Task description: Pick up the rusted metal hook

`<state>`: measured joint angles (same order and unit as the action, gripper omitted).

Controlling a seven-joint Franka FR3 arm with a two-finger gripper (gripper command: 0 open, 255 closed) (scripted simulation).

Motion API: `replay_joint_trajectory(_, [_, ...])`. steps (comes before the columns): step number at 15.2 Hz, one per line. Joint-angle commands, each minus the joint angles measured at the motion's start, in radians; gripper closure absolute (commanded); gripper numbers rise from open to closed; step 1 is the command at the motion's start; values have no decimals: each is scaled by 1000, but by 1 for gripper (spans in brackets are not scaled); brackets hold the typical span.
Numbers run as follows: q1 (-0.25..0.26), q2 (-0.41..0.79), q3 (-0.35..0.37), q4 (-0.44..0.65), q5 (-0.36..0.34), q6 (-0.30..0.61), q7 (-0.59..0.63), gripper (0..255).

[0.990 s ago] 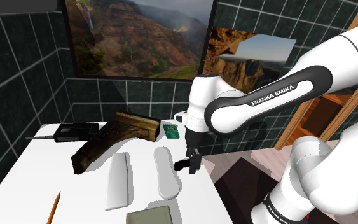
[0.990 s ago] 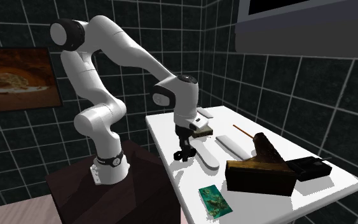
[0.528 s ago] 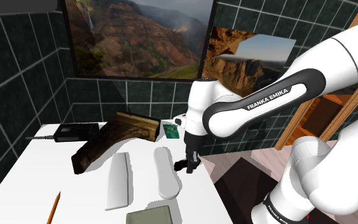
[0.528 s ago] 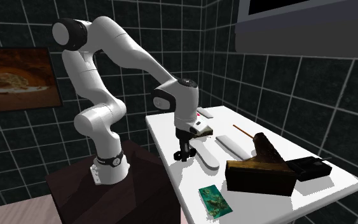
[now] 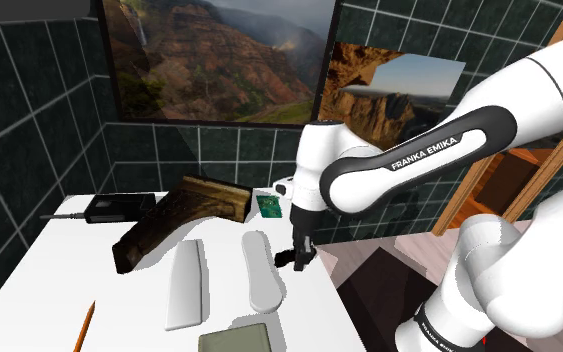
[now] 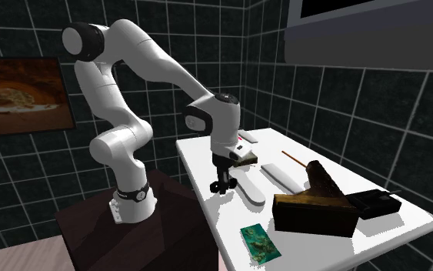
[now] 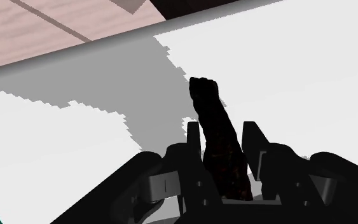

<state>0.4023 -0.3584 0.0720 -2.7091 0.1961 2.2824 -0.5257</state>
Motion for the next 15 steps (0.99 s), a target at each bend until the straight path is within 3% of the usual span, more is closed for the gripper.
replay_joint_trajectory(1, [-1, -17, 0, 13, -4, -30, 5, 255])
replay_joint_trajectory(15, [-9, -120, -6, 107, -24, -226, 30, 255])
